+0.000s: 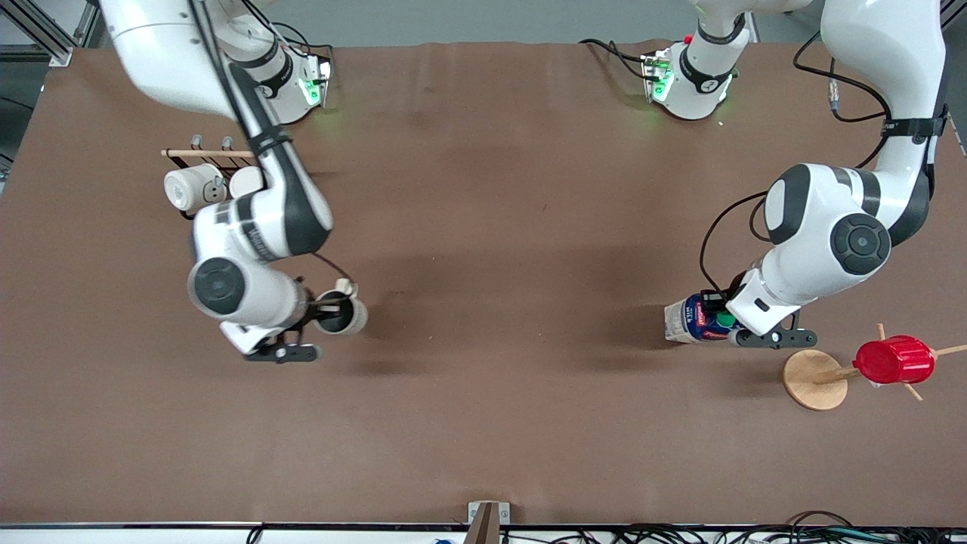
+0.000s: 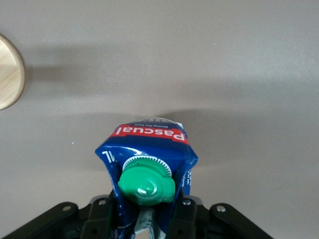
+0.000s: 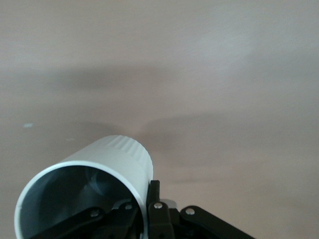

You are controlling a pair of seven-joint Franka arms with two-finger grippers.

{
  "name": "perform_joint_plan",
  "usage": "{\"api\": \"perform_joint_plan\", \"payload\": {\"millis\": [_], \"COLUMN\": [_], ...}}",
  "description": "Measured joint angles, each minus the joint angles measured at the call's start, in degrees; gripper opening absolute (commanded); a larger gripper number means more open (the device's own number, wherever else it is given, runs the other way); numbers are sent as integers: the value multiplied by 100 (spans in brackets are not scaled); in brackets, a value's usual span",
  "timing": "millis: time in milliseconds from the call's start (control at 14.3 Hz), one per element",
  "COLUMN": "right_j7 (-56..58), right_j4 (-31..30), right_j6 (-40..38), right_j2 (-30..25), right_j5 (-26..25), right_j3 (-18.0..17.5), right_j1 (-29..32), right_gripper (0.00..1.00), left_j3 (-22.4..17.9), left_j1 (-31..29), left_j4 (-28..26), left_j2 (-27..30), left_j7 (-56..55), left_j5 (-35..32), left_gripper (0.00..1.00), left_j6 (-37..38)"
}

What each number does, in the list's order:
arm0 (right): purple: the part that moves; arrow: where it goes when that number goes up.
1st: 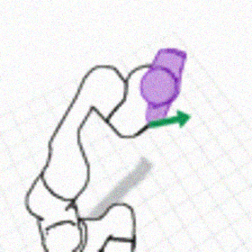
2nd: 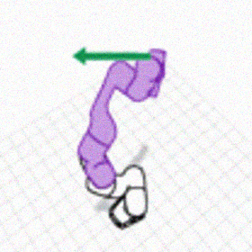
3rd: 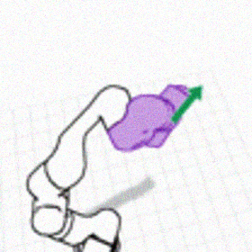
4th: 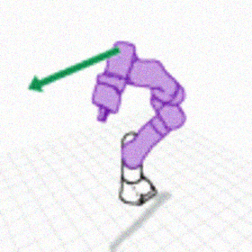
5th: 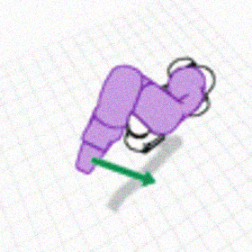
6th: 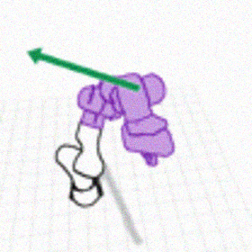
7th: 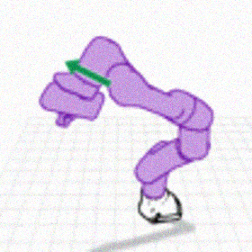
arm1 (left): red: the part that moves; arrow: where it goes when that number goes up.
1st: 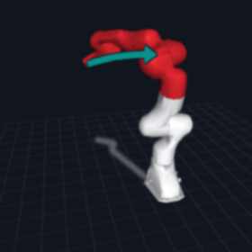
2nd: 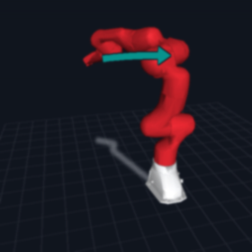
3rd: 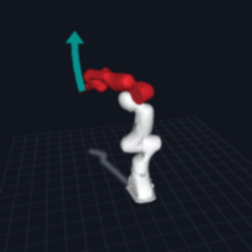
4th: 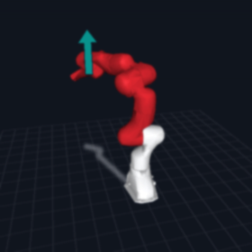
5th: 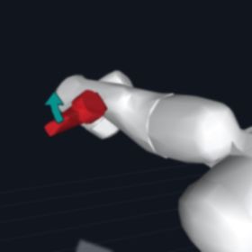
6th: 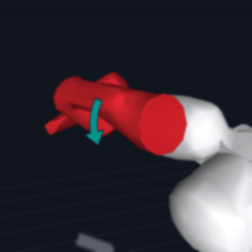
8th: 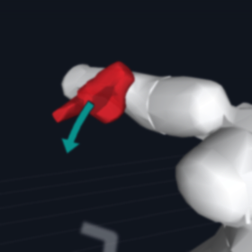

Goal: Place cup and milk on table
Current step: 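Carry the mug and carton toward the table middle with both grippers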

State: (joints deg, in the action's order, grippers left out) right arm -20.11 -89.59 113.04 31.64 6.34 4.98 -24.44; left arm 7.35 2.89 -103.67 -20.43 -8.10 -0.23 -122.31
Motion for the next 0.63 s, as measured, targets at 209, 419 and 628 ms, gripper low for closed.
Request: {"api": "perform_joint_plan", "payload": {"millis": [209, 419, 628], "right_j7": [-967, -1548, -2101], "right_j4": [93, 103, 218], "right_j6": [164, 708, 1176], "right_j2": [39, 275, 611], "right_j5": [292, 403, 411], "right_j3": [-1, -2, -1], "right_j1": [-644, -1108, -1510], "right_gripper": [6, 7, 7], "left_j3": [4, 8, 10], "left_j1": [41, 108, 300], "left_j4": [35, 241, 399], "left_j2": [-1, 0, -1], "left_j7": [0, -48, -326], "left_j5": [0, 0, 0], "left_gripper": [21, 21, 21], "left_j6": [19, 262, 345]}}
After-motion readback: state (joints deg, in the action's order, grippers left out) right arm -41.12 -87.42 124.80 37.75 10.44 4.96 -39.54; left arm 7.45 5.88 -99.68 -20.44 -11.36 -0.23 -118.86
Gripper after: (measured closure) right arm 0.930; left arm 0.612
